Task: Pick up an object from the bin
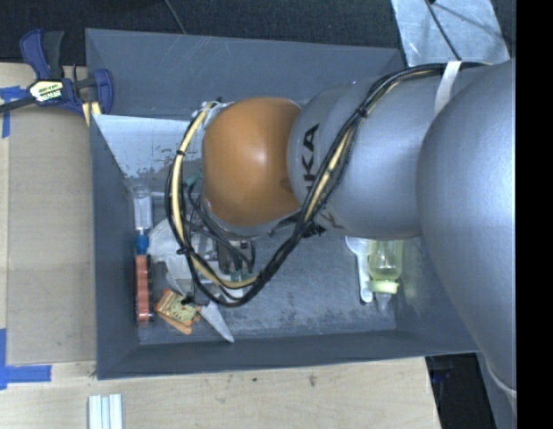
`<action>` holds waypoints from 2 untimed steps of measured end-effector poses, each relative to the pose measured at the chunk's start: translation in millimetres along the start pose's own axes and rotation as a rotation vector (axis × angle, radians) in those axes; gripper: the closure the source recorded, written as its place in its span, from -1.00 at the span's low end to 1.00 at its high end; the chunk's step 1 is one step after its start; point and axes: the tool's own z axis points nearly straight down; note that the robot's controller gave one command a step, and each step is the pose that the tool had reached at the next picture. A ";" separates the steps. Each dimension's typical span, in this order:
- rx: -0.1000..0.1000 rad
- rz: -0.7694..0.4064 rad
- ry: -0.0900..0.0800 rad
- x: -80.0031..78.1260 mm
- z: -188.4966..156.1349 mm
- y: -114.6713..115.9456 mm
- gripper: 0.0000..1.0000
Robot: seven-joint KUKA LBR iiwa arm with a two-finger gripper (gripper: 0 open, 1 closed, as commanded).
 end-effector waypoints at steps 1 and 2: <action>-0.002 -0.033 -0.007 18.4 45.4 -5.1 -1.00; -0.001 0.011 0.009 15.5 75.7 -15.4 -1.00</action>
Offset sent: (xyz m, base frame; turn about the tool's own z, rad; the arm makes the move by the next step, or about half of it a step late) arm -0.0076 -0.0221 -0.0823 0.0309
